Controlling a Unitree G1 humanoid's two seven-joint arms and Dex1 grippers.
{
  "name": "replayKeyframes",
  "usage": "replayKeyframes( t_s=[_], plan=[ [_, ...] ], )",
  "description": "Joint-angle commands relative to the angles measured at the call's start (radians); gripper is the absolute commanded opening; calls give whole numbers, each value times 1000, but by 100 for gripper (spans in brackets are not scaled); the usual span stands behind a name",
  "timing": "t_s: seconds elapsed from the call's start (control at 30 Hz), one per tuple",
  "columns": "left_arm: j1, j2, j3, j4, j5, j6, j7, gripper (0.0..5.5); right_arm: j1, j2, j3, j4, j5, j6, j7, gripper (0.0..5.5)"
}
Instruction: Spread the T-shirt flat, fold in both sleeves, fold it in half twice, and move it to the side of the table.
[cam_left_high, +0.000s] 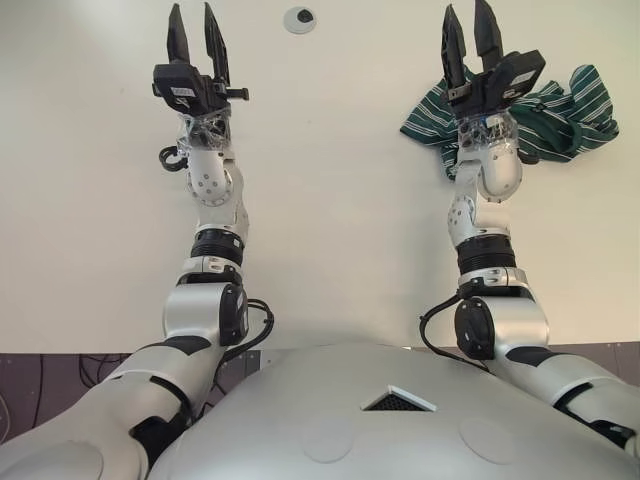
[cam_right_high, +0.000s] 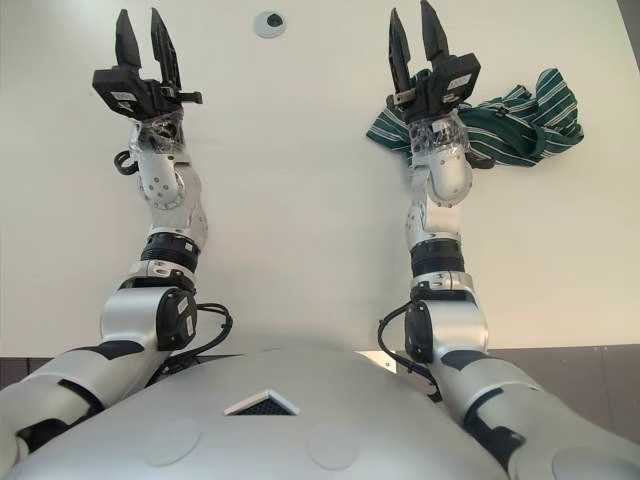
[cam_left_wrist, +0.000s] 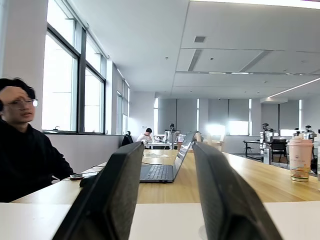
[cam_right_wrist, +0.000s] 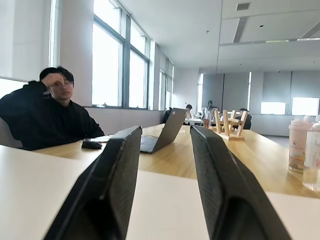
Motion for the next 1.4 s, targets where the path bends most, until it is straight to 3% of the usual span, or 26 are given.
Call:
replayKeyframes(
  t_s=[0.03,0.47,1.4],
  plan=[
    [-2,18,0,17,9,11,-15,181,-16,-36,-26,13,16,35,-2,176],
    [-13,17,-45,12,154,0,83,181,56,-83,23,-98,-160,36,-112,176],
    [35,43,-47,-85,166,49,124,181,46,-100,52,-204,-172,126,-131,176]
  ],
)
